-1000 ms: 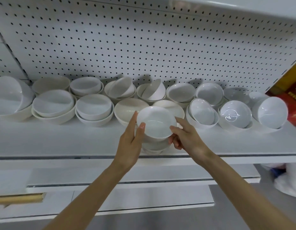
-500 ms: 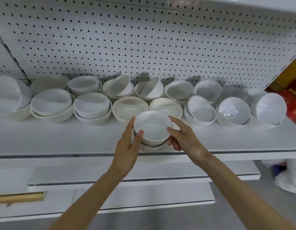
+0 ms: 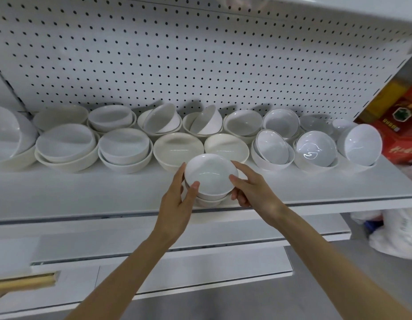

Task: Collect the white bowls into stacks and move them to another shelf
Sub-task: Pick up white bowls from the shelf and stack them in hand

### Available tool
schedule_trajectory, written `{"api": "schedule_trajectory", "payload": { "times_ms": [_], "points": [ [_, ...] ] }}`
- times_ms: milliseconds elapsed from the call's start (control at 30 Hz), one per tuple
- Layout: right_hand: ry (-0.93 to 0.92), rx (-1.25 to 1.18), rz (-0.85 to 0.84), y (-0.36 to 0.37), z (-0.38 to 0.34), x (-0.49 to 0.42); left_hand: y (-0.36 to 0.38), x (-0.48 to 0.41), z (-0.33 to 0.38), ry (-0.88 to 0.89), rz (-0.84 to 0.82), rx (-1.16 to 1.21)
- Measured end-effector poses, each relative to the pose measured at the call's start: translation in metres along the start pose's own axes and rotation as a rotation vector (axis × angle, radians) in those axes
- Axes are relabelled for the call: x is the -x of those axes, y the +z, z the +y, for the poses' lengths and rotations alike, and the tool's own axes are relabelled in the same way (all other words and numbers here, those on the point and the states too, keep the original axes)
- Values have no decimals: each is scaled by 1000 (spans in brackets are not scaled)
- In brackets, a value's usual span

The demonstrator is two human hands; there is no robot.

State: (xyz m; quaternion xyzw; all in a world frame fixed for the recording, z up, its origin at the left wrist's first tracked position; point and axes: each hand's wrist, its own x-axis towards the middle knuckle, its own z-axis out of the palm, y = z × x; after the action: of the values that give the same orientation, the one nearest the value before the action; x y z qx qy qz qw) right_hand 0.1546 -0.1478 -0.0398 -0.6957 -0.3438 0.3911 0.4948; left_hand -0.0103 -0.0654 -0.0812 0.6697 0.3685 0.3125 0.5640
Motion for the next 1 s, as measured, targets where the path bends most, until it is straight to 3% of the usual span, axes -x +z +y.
{"api": "schedule_trajectory", "payload": {
  "times_ms": [600,1000],
  "points": [
    [43,173,155,12,-4,7,-33,-8,21,-30,-180,-104],
    [-44,353,122,-18,-35,-106,-15,-27,9,-153,-78,52]
  ]
}}
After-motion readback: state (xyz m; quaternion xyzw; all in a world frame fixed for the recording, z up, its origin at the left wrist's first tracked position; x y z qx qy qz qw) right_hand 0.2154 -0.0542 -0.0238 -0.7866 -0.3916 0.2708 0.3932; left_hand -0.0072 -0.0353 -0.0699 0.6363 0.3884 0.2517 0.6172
